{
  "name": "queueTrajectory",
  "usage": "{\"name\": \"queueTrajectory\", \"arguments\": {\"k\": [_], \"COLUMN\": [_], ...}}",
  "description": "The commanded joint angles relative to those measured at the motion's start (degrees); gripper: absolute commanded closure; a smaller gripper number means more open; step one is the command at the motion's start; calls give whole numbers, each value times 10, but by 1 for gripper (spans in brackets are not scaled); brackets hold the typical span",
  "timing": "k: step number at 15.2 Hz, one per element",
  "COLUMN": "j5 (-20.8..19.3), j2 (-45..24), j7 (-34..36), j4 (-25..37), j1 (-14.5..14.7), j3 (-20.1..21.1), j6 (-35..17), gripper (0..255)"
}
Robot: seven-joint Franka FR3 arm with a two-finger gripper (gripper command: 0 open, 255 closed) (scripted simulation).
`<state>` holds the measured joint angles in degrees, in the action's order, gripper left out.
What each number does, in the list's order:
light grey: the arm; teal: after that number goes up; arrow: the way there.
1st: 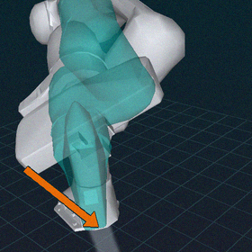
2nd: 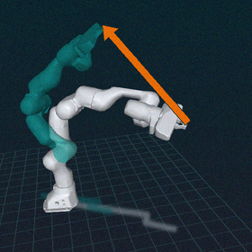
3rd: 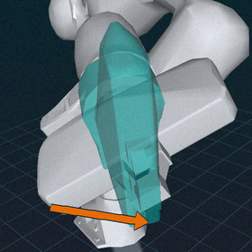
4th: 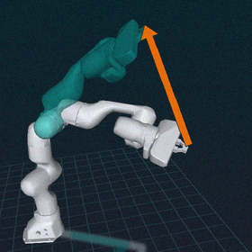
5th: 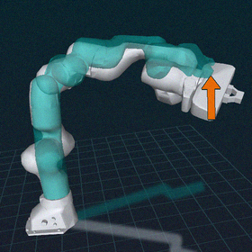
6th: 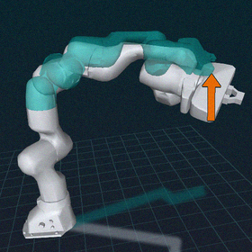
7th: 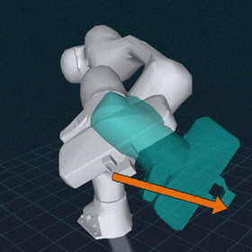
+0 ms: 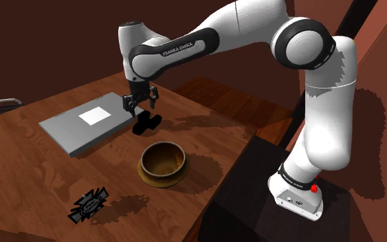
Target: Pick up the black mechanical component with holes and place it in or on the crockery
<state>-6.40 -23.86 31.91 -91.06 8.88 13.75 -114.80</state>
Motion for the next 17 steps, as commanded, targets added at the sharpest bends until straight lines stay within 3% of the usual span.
{"name": "queueTrajectory", "arguments": {"k": [1, 8, 15, 16, 17], "j5": [-5, -11, -11, -11, -11], "j2": [-23, -41, -41, -41, -41], "j7": [7, 10, 10, 10, 10], "j4": [13, -10, -10, -10, -10], "j1": [5, 6, 6, 6, 6], "j3": [-2, -5, -5, -5, -5], "j6": [-7, -49, -49, -49, -49], "gripper": [0, 0, 0, 255, 255]}}
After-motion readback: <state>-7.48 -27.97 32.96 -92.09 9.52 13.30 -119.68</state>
